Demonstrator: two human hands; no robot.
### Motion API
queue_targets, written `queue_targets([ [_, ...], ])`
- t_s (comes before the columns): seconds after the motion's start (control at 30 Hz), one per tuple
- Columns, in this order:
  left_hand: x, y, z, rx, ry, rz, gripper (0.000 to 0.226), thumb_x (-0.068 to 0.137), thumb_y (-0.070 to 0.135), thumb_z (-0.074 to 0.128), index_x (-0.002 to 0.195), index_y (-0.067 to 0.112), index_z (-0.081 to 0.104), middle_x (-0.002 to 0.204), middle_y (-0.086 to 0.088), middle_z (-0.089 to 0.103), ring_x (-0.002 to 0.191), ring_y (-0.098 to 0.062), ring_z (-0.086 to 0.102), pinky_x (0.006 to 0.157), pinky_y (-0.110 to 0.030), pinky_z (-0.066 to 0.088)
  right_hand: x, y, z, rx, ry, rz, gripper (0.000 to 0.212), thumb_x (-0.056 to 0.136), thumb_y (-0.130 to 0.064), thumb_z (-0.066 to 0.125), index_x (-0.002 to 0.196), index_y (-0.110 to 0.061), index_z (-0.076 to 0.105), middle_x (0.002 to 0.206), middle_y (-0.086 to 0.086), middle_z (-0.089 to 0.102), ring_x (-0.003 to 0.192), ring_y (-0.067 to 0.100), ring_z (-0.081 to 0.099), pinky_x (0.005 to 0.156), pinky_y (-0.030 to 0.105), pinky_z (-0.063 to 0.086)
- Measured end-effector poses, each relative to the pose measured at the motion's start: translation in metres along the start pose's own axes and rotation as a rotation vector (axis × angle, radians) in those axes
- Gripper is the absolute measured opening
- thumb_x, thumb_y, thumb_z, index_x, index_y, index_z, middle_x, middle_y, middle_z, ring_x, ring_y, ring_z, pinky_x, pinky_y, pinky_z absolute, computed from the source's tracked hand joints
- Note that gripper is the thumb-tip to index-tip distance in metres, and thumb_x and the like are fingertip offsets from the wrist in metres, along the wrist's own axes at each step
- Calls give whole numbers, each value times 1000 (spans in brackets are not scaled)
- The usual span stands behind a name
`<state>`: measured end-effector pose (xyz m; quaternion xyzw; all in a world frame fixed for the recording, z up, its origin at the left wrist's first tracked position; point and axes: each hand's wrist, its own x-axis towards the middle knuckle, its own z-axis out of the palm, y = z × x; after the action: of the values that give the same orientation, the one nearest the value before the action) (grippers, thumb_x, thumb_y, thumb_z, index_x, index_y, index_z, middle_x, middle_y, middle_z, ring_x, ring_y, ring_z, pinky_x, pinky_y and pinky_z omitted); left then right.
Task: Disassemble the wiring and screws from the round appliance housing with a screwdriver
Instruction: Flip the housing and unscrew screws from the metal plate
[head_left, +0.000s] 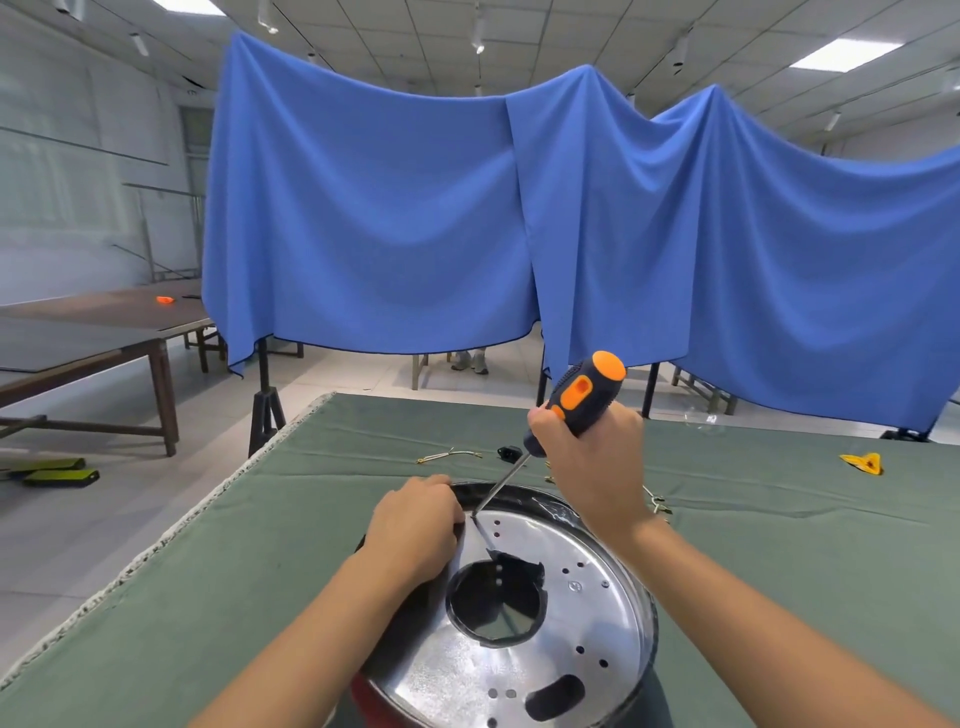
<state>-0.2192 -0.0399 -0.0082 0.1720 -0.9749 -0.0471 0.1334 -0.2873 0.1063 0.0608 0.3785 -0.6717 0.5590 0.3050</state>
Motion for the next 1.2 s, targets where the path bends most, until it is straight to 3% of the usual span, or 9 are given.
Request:
queue_targets([
  [0.2,-1,1,-1,16,-9,-4,32,89,13,45,103,24,71,136,0,49,121,-25,45,91,-36,42,2,0,1,8,-36,48,25,66,-21,55,49,-7,45,49,9,53,46,19,42,47,28,39],
  [0.27,-1,2,-2,20,-13,-5,33,89,13,44,104,24,70,137,0,48,120,-25,45,91,-36,41,8,-3,3,4,-90,106,27,66,-25,53,53,-1,50,50,10,57,50,24,48,50,34,42],
  [0.53,-3,6,-1,15,1,-23,33,89,11,44,105,24,71,136,1,50,118,-25,46,89,-35,39,57,-16,24,-166,-274,294,31,79,-32,54,58,-9,55,57,0,65,58,21,54,57,31,45],
  [0.63,-2,7,0,-56,33,-51,32,87,12,45,103,23,71,127,3,56,113,-23,49,88,-34,40,67,-15,38,-231,-318,324,29,79,-36,53,63,-12,58,66,2,71,61,19,56,58,29,44],
  [0.8,7,11,-8,-220,-6,-197,23,79,12,48,90,15,68,96,-4,69,85,-26,58,72,-32,48,76,-18,55,-287,-360,371,23,79,-37,53,65,-19,51,63,-3,69,56,13,52,54,25,36],
  [0.93,17,14,-7,-453,52,-206,22,92,33,51,113,26,57,108,5,64,102,-21,58,82,-32,46,81,-13,54,-202,-430,399,30,80,-38,58,59,-21,45,44,-12,55,53,14,49,60,29,41],
  [1.0,20,16,-7,-518,65,-156,15,95,36,50,97,30,64,88,8,67,87,-18,60,77,-33,48,83,-11,47,-160,-477,407,36,81,-39,60,54,-21,44,38,-14,50,46,13,45,61,31,42],
  [1.07,23,14,-5,-516,66,-148,32,96,37,51,67,24,59,58,8,55,62,-15,53,60,-28,42,86,-14,41,-172,-560,417,40,80,-46,62,53,-21,47,37,-11,52,40,14,46,59,31,44],
  [1.2,24,11,-3,-490,75,-151,47,95,37,53,52,19,48,43,8,42,46,-12,39,51,-25,32,101,-35,34,-353,-547,381,48,73,-67,59,67,-19,61,47,-6,63,37,10,58,56,25,48],
])
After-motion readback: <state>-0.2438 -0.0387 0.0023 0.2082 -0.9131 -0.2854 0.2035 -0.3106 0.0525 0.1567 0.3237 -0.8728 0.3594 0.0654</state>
